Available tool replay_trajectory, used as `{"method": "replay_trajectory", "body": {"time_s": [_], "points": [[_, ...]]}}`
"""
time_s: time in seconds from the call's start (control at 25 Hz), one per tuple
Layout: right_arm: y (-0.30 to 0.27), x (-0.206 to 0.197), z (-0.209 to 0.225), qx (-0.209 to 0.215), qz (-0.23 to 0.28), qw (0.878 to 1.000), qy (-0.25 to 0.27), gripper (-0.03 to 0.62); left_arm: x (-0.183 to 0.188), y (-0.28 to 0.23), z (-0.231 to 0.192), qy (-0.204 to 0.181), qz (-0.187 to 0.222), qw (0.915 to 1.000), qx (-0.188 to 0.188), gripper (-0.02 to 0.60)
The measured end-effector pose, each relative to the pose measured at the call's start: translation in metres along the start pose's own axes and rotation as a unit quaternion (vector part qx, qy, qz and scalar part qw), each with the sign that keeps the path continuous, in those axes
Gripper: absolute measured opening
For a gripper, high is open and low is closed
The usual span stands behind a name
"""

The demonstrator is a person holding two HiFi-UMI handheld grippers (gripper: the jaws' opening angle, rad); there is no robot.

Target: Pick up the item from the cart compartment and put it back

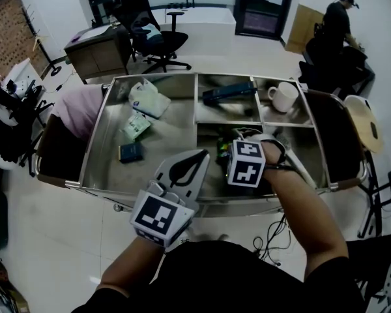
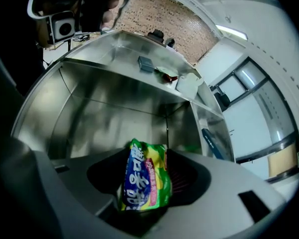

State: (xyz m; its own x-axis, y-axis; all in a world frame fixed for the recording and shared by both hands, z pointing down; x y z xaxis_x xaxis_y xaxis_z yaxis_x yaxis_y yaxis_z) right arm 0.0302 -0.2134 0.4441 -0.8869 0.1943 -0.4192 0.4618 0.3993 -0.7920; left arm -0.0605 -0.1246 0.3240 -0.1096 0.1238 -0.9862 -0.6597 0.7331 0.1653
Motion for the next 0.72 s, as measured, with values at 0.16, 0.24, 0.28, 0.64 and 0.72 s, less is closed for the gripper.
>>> {"method": "replay_trajectory", "body": {"time_s": [0.16, 0.24, 0.28, 0.64, 0.72], "points": [[-0.004, 0.001, 0.005, -0.002, -0.002, 1.0, -0.019, 0.219, 0.0, 0.001, -0.001, 0.002, 0.002, 1.0, 0.0, 0.0], [-0.006, 0.001, 0.007, -0.004, -0.001, 1.0, -0.026, 0.201, 0.0, 0.002, -0.002, 0.003, 0.003, 1.0, 0.001, 0.0], [-0.007, 0.001, 0.008, -0.004, -0.001, 1.0, -0.028, 0.198, 0.0, 0.002, -0.002, 0.002, 0.003, 1.0, 0.001, 0.0], [-0.003, 0.003, 0.013, -0.024, 0.005, 0.999, -0.044, 0.139, -0.001, 0.007, -0.004, 0.004, 0.005, 1.0, 0.005, 0.0], [0.001, 0.005, 0.014, -0.031, 0.012, 0.998, -0.048, 0.127, 0.0, 0.009, -0.003, 0.004, 0.006, 1.0, 0.005, 0.0]]}}
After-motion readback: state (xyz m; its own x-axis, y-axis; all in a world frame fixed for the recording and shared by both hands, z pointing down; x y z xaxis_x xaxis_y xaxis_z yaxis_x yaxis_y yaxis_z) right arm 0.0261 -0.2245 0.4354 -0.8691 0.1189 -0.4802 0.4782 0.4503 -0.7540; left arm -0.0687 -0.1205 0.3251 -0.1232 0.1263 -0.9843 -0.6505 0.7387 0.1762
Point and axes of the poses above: the fingertips, and each gripper's own axes: y backward along the fingers, z to its right, x out of its top, the point moved 5 cm from there along y, backward along the fingers, and after that the axes turned 13 degrees about z, right-handed, at the moved point
